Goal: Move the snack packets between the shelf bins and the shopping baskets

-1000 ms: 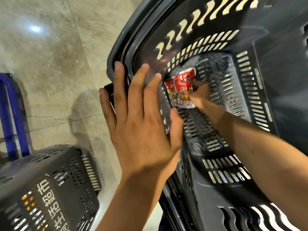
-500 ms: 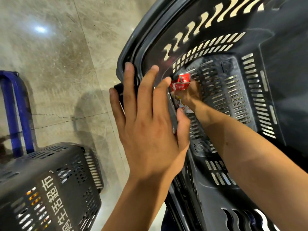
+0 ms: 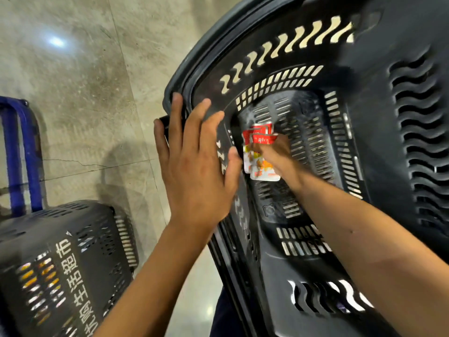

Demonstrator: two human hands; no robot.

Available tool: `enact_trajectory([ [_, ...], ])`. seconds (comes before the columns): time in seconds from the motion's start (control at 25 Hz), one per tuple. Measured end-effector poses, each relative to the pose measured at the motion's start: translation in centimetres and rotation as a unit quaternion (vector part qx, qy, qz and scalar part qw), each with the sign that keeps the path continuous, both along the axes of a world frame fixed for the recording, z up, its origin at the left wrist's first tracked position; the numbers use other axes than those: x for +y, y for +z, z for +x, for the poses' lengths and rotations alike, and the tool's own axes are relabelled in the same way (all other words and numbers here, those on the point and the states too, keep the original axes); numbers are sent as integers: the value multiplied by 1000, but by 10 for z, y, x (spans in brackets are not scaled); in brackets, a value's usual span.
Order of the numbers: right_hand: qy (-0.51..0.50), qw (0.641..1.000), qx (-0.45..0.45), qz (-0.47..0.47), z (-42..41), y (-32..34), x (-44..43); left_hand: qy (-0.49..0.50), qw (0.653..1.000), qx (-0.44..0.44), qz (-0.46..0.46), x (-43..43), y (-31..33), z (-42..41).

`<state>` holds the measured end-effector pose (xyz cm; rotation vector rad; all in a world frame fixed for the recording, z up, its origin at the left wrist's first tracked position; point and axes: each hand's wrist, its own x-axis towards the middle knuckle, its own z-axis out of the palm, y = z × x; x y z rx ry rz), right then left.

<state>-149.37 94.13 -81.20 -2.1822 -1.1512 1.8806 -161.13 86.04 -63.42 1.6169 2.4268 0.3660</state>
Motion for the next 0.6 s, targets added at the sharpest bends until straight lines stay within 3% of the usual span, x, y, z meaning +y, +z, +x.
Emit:
enact_trajectory([
  [0.08,-75,996,37,-17,29,57,-11,-9,999,-9,-44,-2,10,1],
  [0.2,-152,986,40,-53,73,157,-15,4,990,-105,-98,-10,50,8],
  [0.36,-121,986,75,-84,125,284,-24,67,957,-260,-108,-28,138,37],
  [0.6,-166,979,97,-66,184,451,-70,115,923,-337,-144,-59,263,96],
])
